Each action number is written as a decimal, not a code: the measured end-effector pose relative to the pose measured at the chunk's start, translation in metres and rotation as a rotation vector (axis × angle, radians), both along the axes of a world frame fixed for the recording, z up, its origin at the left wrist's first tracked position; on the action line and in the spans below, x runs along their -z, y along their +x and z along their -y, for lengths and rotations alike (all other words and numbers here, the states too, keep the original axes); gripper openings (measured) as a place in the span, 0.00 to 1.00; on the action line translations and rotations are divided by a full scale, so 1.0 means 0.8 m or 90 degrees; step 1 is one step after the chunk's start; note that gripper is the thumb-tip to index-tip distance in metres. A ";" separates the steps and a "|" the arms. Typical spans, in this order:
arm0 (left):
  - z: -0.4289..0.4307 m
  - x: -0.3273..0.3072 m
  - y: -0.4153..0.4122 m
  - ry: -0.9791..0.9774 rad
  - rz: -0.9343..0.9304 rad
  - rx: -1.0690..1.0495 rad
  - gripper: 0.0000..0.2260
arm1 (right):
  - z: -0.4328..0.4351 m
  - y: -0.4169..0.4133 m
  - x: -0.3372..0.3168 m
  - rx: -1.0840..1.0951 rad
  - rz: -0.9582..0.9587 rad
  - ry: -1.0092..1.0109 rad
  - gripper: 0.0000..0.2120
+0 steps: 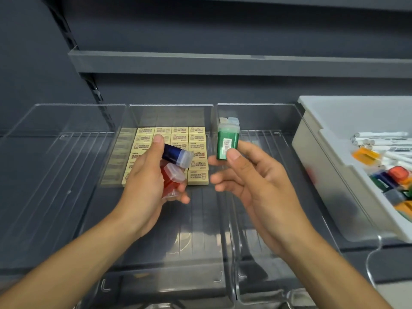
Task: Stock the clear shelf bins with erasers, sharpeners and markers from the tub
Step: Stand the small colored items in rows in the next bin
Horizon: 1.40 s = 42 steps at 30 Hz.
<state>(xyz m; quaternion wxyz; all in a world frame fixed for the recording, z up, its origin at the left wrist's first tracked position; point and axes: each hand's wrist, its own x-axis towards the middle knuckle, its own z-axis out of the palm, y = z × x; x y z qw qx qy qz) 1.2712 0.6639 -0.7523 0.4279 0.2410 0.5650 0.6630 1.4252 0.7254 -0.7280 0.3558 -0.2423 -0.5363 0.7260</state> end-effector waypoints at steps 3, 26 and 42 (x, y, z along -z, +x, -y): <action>0.000 0.003 0.001 -0.006 -0.002 -0.004 0.26 | -0.004 0.004 0.001 -0.012 0.022 -0.005 0.19; -0.007 0.001 0.019 0.018 -0.030 -0.061 0.22 | 0.009 -0.014 -0.003 0.208 0.045 0.173 0.15; -0.014 -0.006 0.042 0.020 0.043 -0.091 0.19 | -0.004 -0.030 0.003 0.154 0.089 0.077 0.12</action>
